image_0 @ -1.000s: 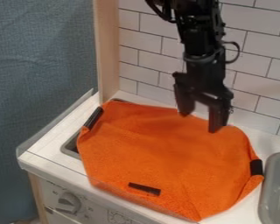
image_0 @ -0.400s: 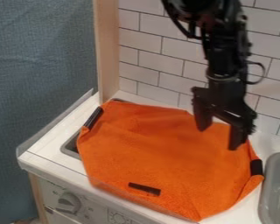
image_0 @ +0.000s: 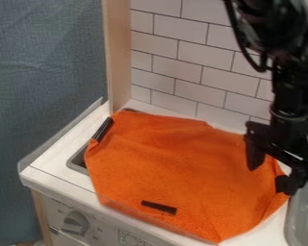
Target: Fold the cloth from right to left
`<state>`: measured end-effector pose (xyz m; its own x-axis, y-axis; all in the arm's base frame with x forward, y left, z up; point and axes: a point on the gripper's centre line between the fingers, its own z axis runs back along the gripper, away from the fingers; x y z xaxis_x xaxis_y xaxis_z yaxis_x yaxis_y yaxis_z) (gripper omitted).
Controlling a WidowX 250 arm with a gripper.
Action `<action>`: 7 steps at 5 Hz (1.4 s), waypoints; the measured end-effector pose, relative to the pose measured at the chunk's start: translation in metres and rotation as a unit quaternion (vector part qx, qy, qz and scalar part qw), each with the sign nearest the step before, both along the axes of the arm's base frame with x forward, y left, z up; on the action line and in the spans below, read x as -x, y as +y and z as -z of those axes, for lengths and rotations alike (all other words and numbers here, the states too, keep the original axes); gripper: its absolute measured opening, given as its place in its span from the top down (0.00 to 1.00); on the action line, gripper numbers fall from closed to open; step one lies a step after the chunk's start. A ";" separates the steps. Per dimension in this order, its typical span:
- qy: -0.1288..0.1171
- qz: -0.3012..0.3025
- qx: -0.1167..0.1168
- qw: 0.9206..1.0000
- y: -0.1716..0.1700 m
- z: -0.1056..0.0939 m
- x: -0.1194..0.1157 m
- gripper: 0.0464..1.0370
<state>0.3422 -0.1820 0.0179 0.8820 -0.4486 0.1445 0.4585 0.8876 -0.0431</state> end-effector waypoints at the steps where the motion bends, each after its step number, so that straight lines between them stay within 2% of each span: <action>1: 0.006 -0.006 -0.017 1.000 0.000 0.016 -0.008 0.04; 2: 0.018 0.000 -0.023 1.000 -0.010 0.032 -0.014 0.04; 3: 0.021 0.007 -0.024 0.999 -0.017 0.038 -0.014 0.04; 4: 0.022 0.004 -0.025 0.999 -0.018 0.042 -0.017 0.10; 6: 0.011 0.007 -0.033 0.999 -0.024 0.042 -0.015 0.65; 7: 0.010 0.006 -0.037 0.999 -0.022 0.043 -0.014 0.86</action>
